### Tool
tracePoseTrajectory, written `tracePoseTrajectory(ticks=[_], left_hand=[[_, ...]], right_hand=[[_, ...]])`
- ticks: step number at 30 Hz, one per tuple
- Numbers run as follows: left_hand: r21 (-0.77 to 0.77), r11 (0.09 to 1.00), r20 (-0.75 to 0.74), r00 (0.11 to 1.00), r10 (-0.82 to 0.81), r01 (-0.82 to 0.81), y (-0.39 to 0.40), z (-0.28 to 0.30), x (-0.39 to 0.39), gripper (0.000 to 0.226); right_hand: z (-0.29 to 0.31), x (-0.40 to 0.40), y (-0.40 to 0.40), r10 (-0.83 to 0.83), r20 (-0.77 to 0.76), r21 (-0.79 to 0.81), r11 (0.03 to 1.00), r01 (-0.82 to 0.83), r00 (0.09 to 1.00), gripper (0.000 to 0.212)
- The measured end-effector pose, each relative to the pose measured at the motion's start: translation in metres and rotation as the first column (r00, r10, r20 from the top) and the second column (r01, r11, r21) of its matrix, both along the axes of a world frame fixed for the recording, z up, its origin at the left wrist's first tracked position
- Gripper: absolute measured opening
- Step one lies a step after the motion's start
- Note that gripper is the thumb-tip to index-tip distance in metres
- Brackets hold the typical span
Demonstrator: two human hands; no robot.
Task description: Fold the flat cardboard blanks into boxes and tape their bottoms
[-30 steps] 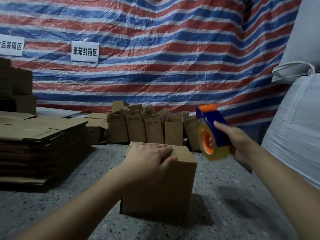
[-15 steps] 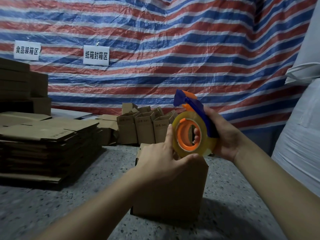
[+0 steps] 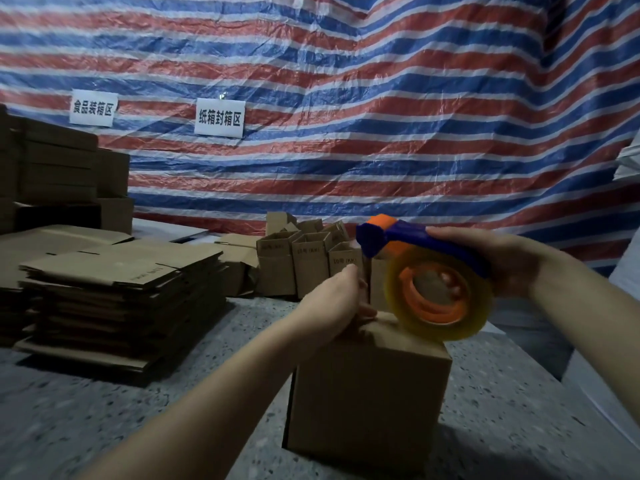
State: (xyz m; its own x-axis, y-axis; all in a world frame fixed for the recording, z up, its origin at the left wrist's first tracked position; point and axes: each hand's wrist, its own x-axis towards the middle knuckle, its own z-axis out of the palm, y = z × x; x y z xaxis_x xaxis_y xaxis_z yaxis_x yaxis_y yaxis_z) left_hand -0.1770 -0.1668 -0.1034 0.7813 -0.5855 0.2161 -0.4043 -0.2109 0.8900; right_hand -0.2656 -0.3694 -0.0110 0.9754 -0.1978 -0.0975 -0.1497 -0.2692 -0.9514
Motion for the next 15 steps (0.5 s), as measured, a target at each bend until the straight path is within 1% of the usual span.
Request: tracePoseTrajectory(ticks=[1,2,3,4,7,9,11,13,15], left_hand=[[-0.075,0.997,-0.17,0.985,-0.03,0.018,0.001,0.003,0.002,0.052],[-0.144,0.99,-0.307,0.951,-0.049,0.005,0.003,0.006,0.005,0.056],[-0.199,0.98,-0.397,0.916,-0.064,-0.018,0.005,0.009,0.008,0.059],[-0.242,0.97,-0.451,0.889,-0.076,-0.039,0.006,0.01,0.012,0.061],[-0.307,0.948,-0.521,0.848,-0.094,-0.083,0.008,0.013,0.019,0.056],[-0.313,0.944,-0.543,0.835,-0.087,-0.105,0.01,0.014,0.022,0.047],[-0.339,0.934,-0.554,0.827,-0.098,-0.116,0.01,0.013,0.025,0.044],[-0.359,0.925,-0.56,0.822,-0.104,-0.127,0.01,0.012,0.027,0.04],[-0.373,0.919,-0.549,0.829,-0.109,-0.126,0.01,0.01,0.026,0.03]], right_hand=[[0.003,0.003,-0.001,0.014,-0.027,-0.028,1.0,-0.015,1.0,0.057],[0.006,0.005,0.0,0.029,-0.049,-0.052,0.998,-0.032,0.998,0.057],[0.007,0.008,0.0,0.039,-0.063,-0.066,0.997,-0.043,0.997,0.056],[0.008,0.01,-0.001,0.038,-0.069,-0.07,0.997,-0.043,0.997,0.054],[0.01,0.016,-0.002,0.05,-0.087,-0.092,0.994,-0.058,0.995,0.048],[0.011,0.019,-0.003,0.092,-0.117,-0.104,0.989,-0.104,0.989,0.035],[0.013,0.021,-0.004,0.106,-0.136,-0.118,0.985,-0.122,0.985,0.023],[0.014,0.023,-0.005,0.091,-0.137,-0.118,0.987,-0.108,0.986,0.026],[0.015,0.024,-0.004,0.077,-0.14,-0.111,0.99,-0.093,0.987,0.038]])
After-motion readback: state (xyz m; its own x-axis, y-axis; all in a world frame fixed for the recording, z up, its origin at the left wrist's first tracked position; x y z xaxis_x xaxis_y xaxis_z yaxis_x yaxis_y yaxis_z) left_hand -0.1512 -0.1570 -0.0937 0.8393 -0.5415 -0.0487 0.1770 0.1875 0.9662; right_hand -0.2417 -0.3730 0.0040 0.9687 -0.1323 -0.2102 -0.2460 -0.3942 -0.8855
